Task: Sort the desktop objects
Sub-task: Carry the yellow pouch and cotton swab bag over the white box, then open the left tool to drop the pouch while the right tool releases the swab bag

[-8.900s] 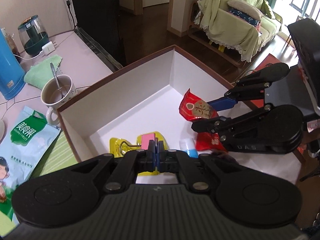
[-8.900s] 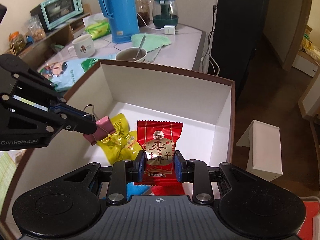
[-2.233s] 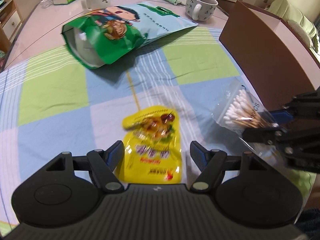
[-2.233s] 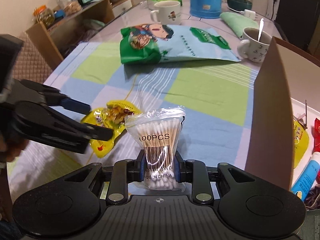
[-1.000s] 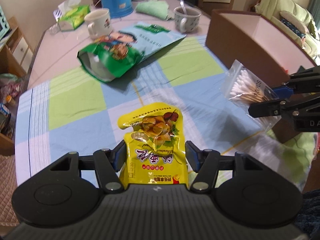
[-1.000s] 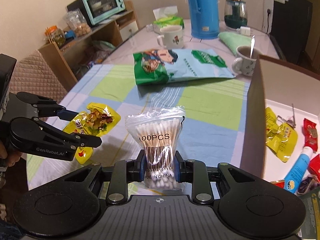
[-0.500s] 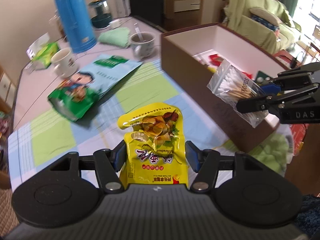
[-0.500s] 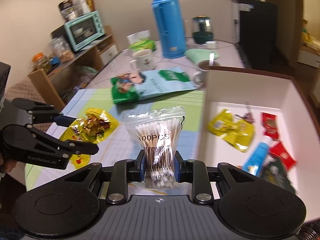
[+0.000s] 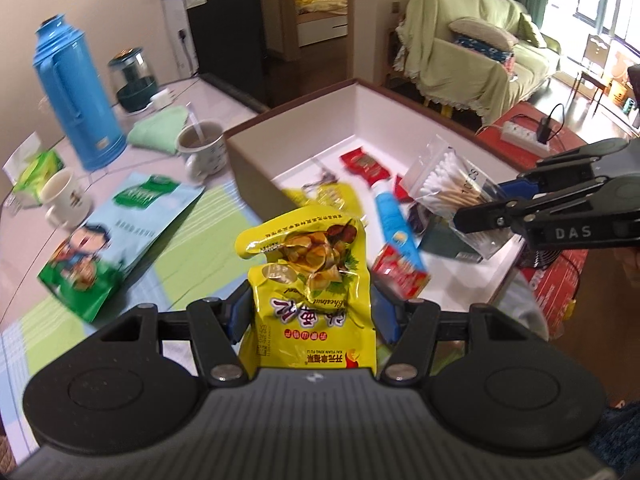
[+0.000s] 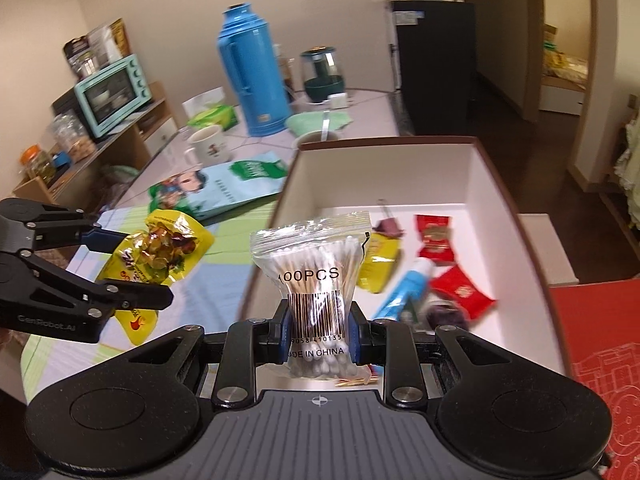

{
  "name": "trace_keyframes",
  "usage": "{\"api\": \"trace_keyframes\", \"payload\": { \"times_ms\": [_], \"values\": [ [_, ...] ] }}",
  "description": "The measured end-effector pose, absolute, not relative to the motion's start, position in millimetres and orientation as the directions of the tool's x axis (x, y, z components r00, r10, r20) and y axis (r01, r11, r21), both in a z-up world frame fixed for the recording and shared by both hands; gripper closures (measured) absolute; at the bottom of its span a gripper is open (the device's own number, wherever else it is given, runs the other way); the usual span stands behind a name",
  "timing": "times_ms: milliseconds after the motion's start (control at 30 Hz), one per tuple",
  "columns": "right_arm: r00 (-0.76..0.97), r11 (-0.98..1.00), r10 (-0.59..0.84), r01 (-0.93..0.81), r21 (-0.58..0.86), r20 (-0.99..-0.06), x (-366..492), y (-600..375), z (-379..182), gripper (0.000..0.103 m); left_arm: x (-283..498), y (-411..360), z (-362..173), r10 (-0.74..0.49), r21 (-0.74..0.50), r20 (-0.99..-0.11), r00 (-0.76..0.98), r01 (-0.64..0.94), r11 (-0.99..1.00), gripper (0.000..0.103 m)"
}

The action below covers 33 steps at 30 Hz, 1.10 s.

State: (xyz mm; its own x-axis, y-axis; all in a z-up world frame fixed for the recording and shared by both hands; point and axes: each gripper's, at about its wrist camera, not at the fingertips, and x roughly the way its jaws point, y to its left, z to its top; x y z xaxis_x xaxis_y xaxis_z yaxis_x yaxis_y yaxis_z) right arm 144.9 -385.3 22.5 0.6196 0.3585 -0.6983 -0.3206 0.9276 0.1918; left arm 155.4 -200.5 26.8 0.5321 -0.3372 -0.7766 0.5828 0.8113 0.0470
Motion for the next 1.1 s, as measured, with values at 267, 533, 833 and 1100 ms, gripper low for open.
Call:
{"api": "trace_keyframes", "payload": {
  "times_ms": [267,533,833,1100],
  "values": [
    [0.631,0.940,0.330,-0.284,0.187,-0.702,161,-425,25,0.077,172,-247,30,-0.375,0.030,-0.767,0.520,0.613,0.790,0.046],
    [0.631,0.938,0.337,-0.291,0.190,-0.699,183,-450,25,0.077,196,-282,29,-0.383,0.014,-0.769,0.511,0.614,0.789,0.046],
    [0.607,0.932,0.350,-0.301,0.201,-0.714,206,-468,16,0.077,216,-307,16,-0.364,0.002,-0.795,0.485,0.603,0.798,0.046],
    [0.586,0.925,0.365,-0.314,0.213,-0.724,225,-479,9,0.077,232,-320,1,-0.336,-0.002,-0.818,0.467,0.581,0.814,0.046]
  ]
}}
